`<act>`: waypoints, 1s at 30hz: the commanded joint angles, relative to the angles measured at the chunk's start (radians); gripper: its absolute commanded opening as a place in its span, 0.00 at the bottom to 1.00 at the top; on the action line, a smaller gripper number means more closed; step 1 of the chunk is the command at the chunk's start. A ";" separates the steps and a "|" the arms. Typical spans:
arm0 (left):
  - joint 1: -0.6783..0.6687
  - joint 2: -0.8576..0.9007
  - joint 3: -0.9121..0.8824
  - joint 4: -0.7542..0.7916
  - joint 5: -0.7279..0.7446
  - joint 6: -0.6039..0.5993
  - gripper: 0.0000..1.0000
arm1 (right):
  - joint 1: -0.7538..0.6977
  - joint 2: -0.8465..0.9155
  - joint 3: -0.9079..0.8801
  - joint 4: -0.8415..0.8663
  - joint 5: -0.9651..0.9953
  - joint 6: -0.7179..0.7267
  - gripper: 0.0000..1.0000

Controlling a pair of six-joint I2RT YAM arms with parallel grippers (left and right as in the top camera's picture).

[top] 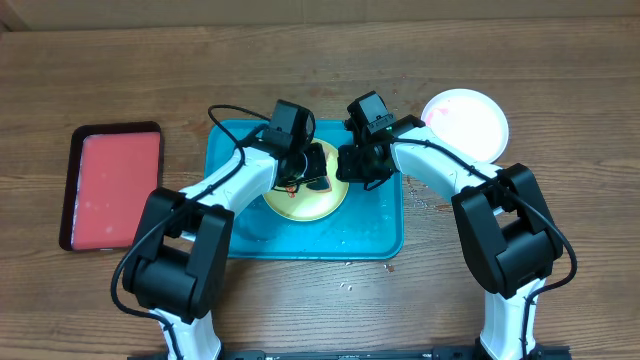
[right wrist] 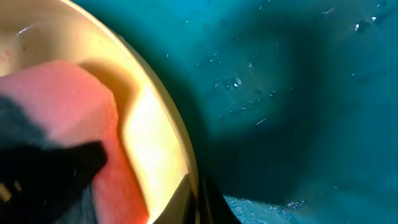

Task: Clean dirty plates on tray and stack at the side
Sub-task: 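Scrub the yellow plate with the sponge in the left gripper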

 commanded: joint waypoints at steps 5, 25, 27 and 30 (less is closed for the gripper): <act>0.031 0.061 0.000 -0.094 -0.271 -0.014 0.04 | 0.005 0.014 -0.006 -0.009 0.032 0.011 0.04; 0.079 0.045 0.108 -0.205 0.029 0.029 0.04 | 0.005 0.014 -0.006 -0.017 0.032 0.011 0.04; 0.051 0.051 0.106 -0.215 0.094 0.029 0.04 | 0.005 0.014 -0.006 -0.017 0.032 0.011 0.04; -0.005 0.055 0.103 -0.256 0.105 0.030 0.04 | 0.005 0.014 -0.006 -0.016 0.032 0.011 0.04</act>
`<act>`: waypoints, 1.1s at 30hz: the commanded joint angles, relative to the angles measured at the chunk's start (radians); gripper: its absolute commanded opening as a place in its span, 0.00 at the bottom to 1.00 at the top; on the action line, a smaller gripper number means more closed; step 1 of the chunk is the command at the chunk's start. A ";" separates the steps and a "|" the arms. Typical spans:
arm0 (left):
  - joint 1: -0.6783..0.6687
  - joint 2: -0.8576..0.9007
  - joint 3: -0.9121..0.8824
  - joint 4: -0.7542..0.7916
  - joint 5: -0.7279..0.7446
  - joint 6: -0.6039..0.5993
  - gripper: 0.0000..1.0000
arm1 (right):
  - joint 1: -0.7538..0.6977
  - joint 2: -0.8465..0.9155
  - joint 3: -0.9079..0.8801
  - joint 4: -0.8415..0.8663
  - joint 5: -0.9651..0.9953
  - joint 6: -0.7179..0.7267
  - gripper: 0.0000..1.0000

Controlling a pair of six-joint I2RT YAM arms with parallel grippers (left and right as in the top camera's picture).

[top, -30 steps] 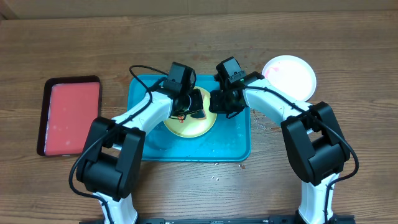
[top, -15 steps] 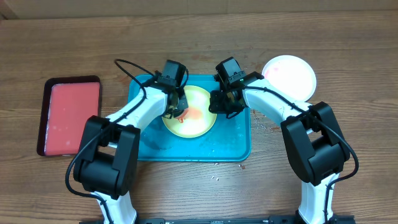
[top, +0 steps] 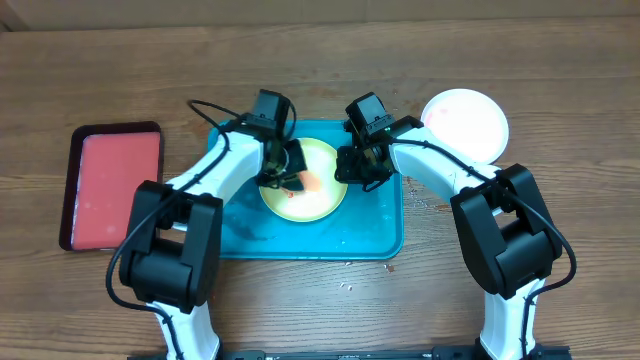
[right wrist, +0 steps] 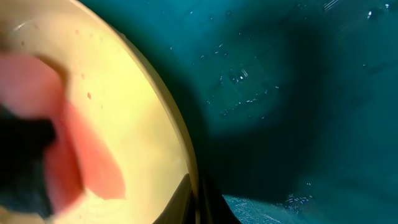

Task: Clean dirty plates on tray and stack at the side
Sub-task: 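Scrub the yellow plate with the sponge in the left gripper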

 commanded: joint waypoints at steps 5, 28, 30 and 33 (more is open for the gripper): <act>-0.116 0.025 0.008 -0.145 -0.043 0.020 0.04 | 0.000 0.014 -0.007 -0.009 0.031 0.005 0.04; 0.057 0.027 0.008 0.010 -0.083 -0.001 0.04 | 0.000 0.014 -0.007 -0.008 0.031 0.005 0.04; 0.031 0.027 0.008 0.044 -0.064 -0.030 0.04 | 0.000 0.014 -0.007 -0.008 0.031 0.005 0.04; -0.030 0.032 0.008 0.080 -0.063 -0.063 0.04 | 0.000 0.014 -0.007 -0.009 0.031 0.005 0.04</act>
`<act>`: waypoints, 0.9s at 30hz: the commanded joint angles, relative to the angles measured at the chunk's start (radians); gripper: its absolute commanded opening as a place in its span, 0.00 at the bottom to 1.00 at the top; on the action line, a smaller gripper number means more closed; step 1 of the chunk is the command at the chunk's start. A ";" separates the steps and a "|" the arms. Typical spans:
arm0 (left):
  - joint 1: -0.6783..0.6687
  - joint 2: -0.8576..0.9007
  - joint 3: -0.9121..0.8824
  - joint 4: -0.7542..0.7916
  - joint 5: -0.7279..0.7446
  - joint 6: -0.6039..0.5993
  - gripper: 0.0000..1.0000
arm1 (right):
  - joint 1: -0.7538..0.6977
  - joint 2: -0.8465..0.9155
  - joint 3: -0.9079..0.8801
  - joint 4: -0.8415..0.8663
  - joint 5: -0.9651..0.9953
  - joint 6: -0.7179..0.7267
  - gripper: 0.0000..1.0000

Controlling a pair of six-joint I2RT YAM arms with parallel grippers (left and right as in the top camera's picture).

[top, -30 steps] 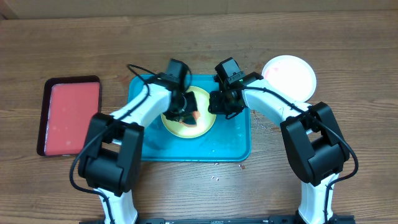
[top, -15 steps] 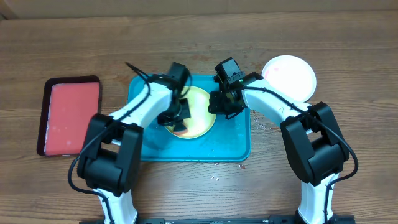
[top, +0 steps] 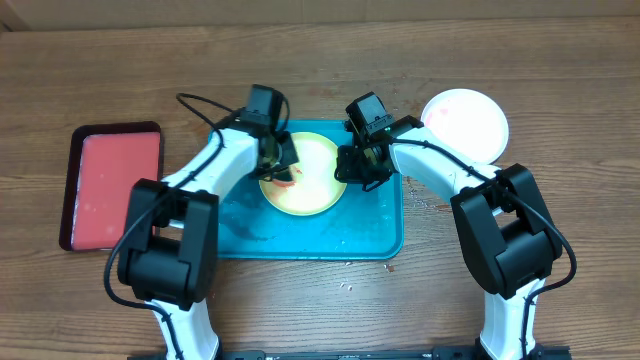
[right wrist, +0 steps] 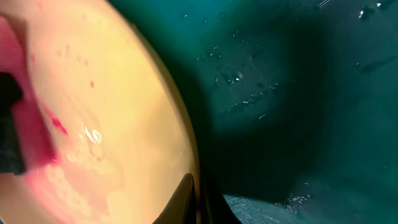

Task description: Clean dirty plates on tray and stack at the side

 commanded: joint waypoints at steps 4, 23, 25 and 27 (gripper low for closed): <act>-0.126 0.039 -0.011 0.043 0.056 -0.050 0.04 | -0.002 0.014 -0.007 -0.010 0.029 -0.017 0.04; 0.100 -0.142 0.045 -0.200 -0.251 0.022 0.04 | -0.001 0.014 -0.006 -0.008 0.028 -0.017 0.04; 0.139 -0.208 0.045 -0.200 -0.250 0.026 0.04 | -0.001 0.014 -0.004 -0.002 0.027 -0.017 0.04; 0.188 -0.278 0.045 -0.201 -0.247 0.026 0.04 | -0.001 0.014 0.008 -0.005 0.014 -0.022 0.04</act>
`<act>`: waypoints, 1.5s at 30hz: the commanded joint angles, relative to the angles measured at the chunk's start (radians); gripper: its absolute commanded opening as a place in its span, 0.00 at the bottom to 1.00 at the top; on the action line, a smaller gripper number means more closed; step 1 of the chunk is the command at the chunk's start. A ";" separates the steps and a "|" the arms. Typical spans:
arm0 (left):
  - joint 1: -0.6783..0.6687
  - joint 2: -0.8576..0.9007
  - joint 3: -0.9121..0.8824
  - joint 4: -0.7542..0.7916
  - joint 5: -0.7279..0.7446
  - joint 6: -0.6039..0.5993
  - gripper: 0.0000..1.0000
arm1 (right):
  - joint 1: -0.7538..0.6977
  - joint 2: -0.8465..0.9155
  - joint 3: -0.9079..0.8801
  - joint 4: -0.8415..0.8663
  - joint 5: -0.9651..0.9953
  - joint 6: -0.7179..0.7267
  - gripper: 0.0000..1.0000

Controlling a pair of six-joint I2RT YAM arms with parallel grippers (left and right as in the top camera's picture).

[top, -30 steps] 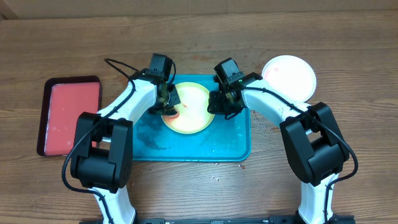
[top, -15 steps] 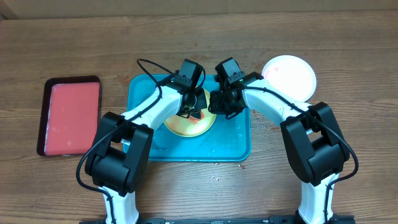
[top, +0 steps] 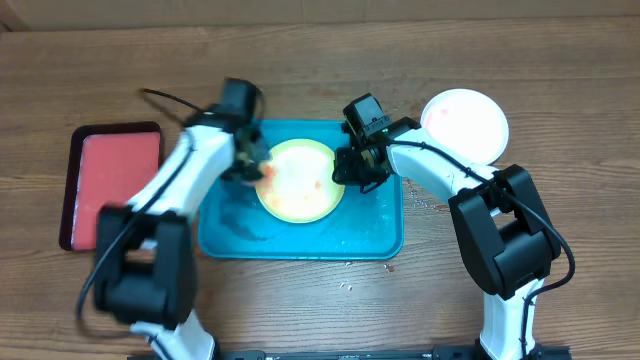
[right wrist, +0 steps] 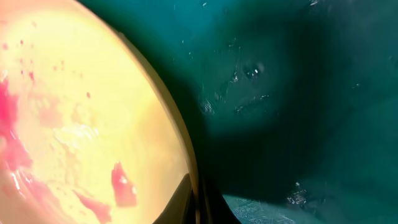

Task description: Clean dirty plates on tray and stack at the side

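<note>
A yellow plate (top: 298,180) lies in the blue tray (top: 380,232). Red smears (right wrist: 122,184) and wet streaks mark the plate's face (right wrist: 74,124). My right gripper (top: 346,170) is shut on the plate's right rim, one finger on each side of the rim (right wrist: 196,200). My left gripper (top: 250,163) is at the plate's left edge, blurred by motion. A bit of the pink sponge (top: 266,171) shows at its tip, apparently held.
A white plate (top: 465,120) sits on the table to the right of the tray. A dark tray with a red inside (top: 110,185) lies at the far left. The blue tray's floor (right wrist: 298,93) is wet and speckled.
My left gripper with the sponge has moved from the plate's left part to its left edge, baring the whole plate face. The right gripper's hold on the rim is unchanged.
The sponge in my left gripper was on the plate's right part, near the held rim. It was then at the middle, then on the left part, and is now at the left edge. Red smears remain on the wet plate. My right gripper held the rim throughout.
</note>
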 commanded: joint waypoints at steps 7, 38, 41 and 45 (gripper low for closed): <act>0.295 -0.265 0.024 -0.023 -0.084 0.024 0.04 | 0.010 -0.018 0.095 -0.045 0.021 -0.062 0.04; 0.632 -0.011 0.008 0.064 -0.039 0.024 0.76 | 0.117 -0.129 0.183 -0.106 0.292 -0.046 0.04; 0.632 -0.026 0.046 0.046 0.039 0.069 0.76 | 0.125 -0.143 0.225 -0.155 0.401 -0.094 0.04; 0.632 -0.079 0.111 0.004 0.092 0.072 0.90 | 0.169 -0.158 0.283 -0.212 0.668 -0.186 0.04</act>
